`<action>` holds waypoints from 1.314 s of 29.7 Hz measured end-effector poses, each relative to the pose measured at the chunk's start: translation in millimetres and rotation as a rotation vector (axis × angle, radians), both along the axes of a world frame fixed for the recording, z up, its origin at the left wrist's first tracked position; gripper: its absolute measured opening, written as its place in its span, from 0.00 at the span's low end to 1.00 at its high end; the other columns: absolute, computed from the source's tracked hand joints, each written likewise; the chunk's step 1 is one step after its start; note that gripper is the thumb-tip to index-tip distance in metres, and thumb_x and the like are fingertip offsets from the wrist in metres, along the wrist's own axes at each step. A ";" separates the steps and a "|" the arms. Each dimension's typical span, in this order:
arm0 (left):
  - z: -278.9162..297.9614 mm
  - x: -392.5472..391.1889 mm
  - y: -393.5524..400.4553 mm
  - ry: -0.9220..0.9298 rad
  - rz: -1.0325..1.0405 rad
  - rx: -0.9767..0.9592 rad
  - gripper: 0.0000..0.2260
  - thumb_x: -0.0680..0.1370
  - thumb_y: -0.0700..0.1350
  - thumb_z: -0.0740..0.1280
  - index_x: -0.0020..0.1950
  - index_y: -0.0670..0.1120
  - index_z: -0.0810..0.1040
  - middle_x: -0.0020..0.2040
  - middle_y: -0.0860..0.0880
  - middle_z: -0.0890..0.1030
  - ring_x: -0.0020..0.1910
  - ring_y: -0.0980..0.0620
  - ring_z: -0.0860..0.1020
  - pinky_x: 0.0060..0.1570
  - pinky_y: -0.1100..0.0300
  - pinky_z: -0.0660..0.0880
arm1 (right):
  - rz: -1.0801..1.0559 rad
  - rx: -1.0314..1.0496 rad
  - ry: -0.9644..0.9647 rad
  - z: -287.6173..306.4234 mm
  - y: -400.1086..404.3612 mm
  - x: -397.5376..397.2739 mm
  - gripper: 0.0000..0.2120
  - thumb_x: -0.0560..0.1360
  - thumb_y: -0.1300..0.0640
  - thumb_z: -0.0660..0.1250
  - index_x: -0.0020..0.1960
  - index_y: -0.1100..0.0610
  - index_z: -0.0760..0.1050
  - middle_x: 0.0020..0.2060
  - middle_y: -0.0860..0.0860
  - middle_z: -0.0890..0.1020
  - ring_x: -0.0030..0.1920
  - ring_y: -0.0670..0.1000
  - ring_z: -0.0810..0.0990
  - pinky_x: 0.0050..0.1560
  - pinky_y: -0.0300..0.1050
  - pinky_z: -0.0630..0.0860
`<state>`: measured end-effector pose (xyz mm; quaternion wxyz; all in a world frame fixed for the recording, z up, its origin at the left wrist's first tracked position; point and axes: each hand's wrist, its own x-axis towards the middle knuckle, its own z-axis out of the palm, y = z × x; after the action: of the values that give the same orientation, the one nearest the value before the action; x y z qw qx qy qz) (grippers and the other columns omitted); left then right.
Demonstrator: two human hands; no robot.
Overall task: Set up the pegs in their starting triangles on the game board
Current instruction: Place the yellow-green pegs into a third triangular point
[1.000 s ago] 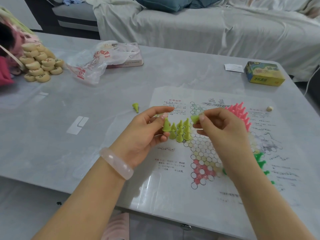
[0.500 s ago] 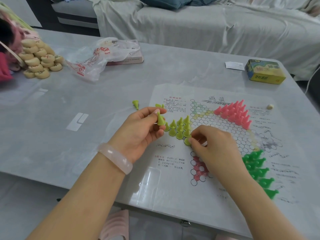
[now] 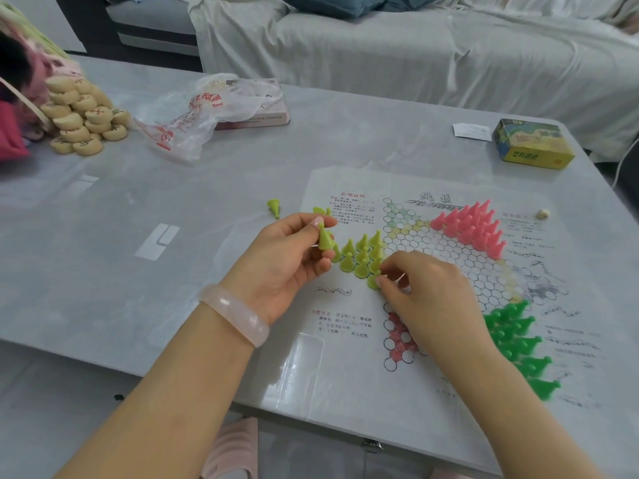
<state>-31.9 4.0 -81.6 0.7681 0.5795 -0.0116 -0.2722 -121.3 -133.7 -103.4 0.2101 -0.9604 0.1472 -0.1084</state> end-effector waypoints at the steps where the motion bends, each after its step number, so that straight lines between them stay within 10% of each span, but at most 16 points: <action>1: -0.1 0.1 0.1 0.000 0.000 0.000 0.10 0.79 0.38 0.58 0.42 0.43 0.77 0.32 0.49 0.74 0.26 0.57 0.72 0.25 0.68 0.72 | 0.003 -0.013 0.006 0.4 0.0 -0.1 0.06 0.74 0.52 0.63 0.49 0.52 0.76 0.42 0.47 0.78 0.44 0.50 0.76 0.42 0.44 0.73; 31: -9.0 -15.5 -21.2 -0.170 -0.073 0.061 0.06 0.78 0.37 0.60 0.43 0.40 0.75 0.42 0.40 0.77 0.35 0.52 0.77 0.32 0.67 0.77 | 0.123 0.284 -0.291 16.5 11.9 11.8 0.02 0.70 0.57 0.69 0.43 0.54 0.79 0.35 0.47 0.80 0.37 0.45 0.76 0.39 0.37 0.73; 39: -12.1 22.1 -21.7 -0.488 0.175 0.497 0.14 0.77 0.34 0.54 0.43 0.49 0.75 0.37 0.51 0.73 0.33 0.56 0.70 0.33 0.65 0.67 | -0.099 0.523 -0.344 30.7 -19.9 17.6 0.02 0.72 0.58 0.67 0.42 0.52 0.78 0.36 0.42 0.81 0.40 0.39 0.78 0.41 0.27 0.73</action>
<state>-9.9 -17.7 -93.8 0.5986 0.7954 -0.0785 -0.0536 -103.6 -153.6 -72.7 0.4662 -0.8330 0.1790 -0.2381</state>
